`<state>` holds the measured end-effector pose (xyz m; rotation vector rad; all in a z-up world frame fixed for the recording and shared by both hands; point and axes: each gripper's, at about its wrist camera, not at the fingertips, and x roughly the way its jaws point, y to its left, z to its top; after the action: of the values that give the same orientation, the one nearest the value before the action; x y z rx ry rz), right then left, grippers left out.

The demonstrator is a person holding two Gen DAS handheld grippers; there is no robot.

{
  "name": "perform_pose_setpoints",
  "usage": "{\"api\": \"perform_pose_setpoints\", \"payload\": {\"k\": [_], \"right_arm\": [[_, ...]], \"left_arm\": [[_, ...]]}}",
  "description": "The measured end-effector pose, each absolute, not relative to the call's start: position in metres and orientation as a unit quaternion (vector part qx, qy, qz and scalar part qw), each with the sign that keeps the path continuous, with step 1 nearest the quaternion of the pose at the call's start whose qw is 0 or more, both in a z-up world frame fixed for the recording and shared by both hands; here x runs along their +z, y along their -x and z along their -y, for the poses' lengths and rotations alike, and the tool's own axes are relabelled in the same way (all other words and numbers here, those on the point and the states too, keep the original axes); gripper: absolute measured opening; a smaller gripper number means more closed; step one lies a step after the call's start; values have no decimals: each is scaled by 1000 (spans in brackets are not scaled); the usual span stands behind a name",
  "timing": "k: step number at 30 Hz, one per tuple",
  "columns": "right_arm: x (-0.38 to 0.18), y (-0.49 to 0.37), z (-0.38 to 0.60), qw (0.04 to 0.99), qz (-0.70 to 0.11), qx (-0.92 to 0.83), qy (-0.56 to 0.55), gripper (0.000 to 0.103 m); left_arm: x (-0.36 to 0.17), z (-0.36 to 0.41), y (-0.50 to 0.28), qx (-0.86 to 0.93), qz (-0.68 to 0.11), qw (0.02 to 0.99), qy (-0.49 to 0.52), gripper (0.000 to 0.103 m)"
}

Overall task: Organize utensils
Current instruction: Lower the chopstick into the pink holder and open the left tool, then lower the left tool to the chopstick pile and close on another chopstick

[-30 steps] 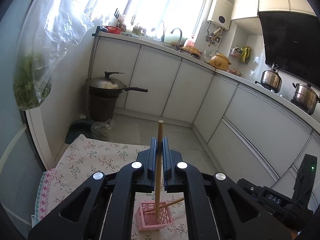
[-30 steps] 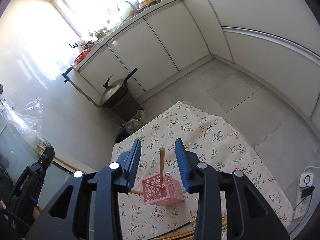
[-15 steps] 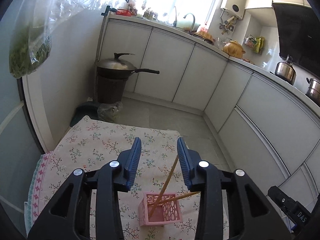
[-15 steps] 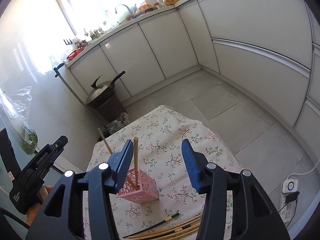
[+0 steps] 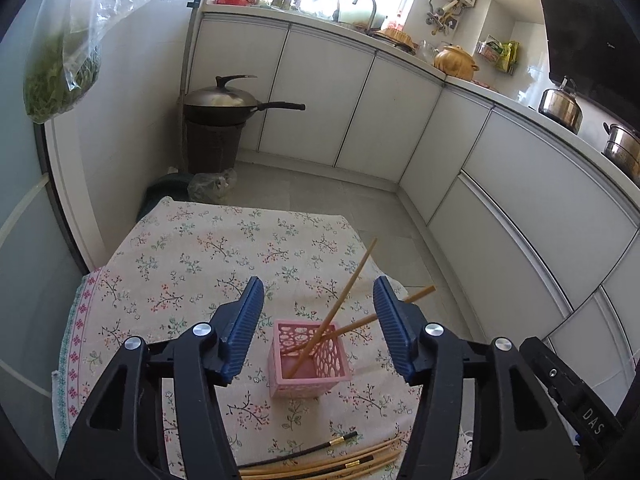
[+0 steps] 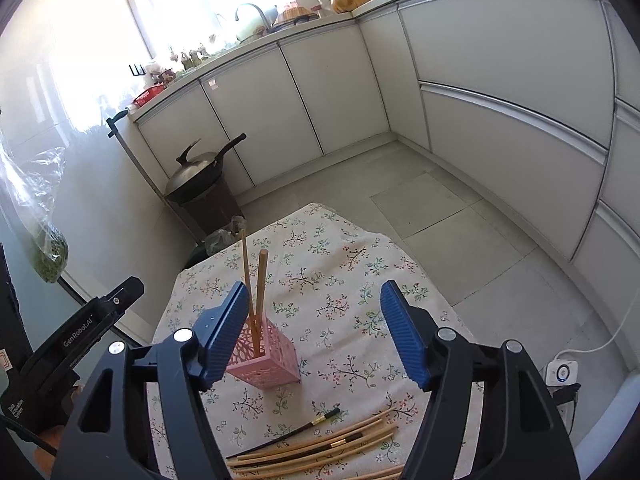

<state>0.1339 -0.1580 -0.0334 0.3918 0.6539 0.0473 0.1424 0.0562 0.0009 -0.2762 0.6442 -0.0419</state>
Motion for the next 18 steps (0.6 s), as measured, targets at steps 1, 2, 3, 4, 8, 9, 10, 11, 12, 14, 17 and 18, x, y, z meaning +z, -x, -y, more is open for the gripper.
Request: {"api": "perform_pose_setpoints", "payload": {"k": [1, 2, 3, 4, 8, 9, 10, 11, 12, 14, 17, 18], "right_arm": [[-34, -130, 158, 930, -317, 20, -188, 72], [-34, -126, 159, 931, -315, 15, -184, 74], [-34, -122, 160, 932, -314, 12, -182, 75], [-36, -119, 162, 932, -314, 10, -180, 77], [-40, -105, 170, 932, -316, -2, -177, 89], [-42, -101, 173, 932, -316, -6, -176, 90], [-43, -97, 175, 932, -317, -9, -174, 93], [-45, -94, 177, 932, -319, -12, -171, 95], [-47, -91, 179, 932, -322, -15, -166, 95], [-50, -85, 182, 932, -327, -23, -157, 96], [-56, -75, 188, 930, -335, -33, -147, 96], [-57, -72, 189, 929, -339, -37, -144, 96]], "left_arm": [[1, -53, -139, -23, -316, 939, 132, 57], [1, -51, -136, -25, -316, 940, 128, 59], [2, -48, -132, -26, -315, 941, 123, 61], [2, -46, -129, -29, -315, 941, 119, 62], [-5, -38, -116, -35, -324, 940, 104, 72], [-8, -36, -114, -36, -327, 939, 102, 74], [-11, -34, -111, -39, -332, 937, 99, 75], [-13, -32, -109, -40, -335, 936, 96, 76], [-15, -30, -107, -43, -339, 936, 91, 78], [-19, -25, -103, -48, -346, 934, 80, 84], [-23, -18, -97, -63, -353, 931, 72, 92], [-25, -15, -96, -71, -359, 928, 67, 94]]}}
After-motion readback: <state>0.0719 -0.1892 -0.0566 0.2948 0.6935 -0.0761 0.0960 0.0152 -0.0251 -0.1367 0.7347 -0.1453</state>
